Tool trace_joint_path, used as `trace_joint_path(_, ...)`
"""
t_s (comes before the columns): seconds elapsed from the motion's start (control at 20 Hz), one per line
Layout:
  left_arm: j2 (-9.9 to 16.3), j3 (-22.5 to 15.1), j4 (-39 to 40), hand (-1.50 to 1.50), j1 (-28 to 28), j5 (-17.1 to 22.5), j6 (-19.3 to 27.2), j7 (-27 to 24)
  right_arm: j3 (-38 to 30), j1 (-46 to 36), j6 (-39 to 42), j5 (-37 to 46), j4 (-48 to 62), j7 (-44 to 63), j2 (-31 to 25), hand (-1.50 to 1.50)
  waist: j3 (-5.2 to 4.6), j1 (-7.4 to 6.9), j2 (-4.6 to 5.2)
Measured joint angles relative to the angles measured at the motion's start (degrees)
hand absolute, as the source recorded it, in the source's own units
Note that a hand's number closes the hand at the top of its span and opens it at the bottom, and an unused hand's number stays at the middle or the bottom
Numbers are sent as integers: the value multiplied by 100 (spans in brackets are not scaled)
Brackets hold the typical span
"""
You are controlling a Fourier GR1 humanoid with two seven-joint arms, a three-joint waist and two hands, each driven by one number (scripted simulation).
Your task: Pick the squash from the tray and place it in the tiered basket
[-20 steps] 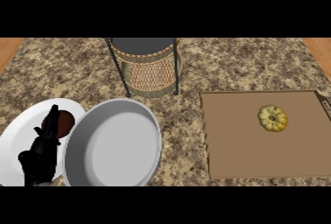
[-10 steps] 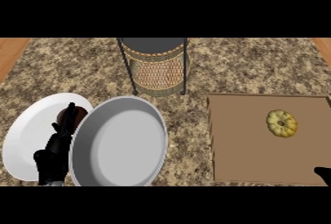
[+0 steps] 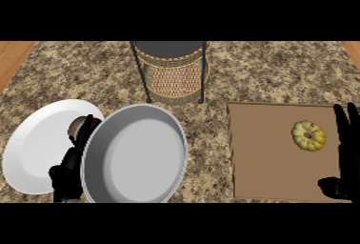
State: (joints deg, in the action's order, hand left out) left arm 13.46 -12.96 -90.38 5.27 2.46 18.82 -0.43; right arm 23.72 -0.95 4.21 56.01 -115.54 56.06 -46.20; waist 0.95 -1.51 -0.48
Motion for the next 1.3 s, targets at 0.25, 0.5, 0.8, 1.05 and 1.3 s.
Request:
trace_joint_path(0.25,-41,-15,-20,0,60,-56,19,50,275,-478,258,163,461,66,527,-150,1,19,-12)
trace_joint_path(0.5,-66,31,5,0,143,-36,-16,-35,374,-797,607,291,946,145,902,-150,1,52,-17)
trace_joint_path(0.8,-80,74,51,0,101,-64,-33,25,305,-1005,874,354,1479,143,1241,-150,7,95,-22)
trace_joint_path(1.05,-65,169,81,0,53,-5,-112,70,214,-1185,1076,418,1786,95,1480,-150,6,113,-26)
trace_joint_path(1.3,-97,200,141,0,73,-18,-154,-40,41,-1231,1186,453,2105,-15,1577,-150,12,122,-29)
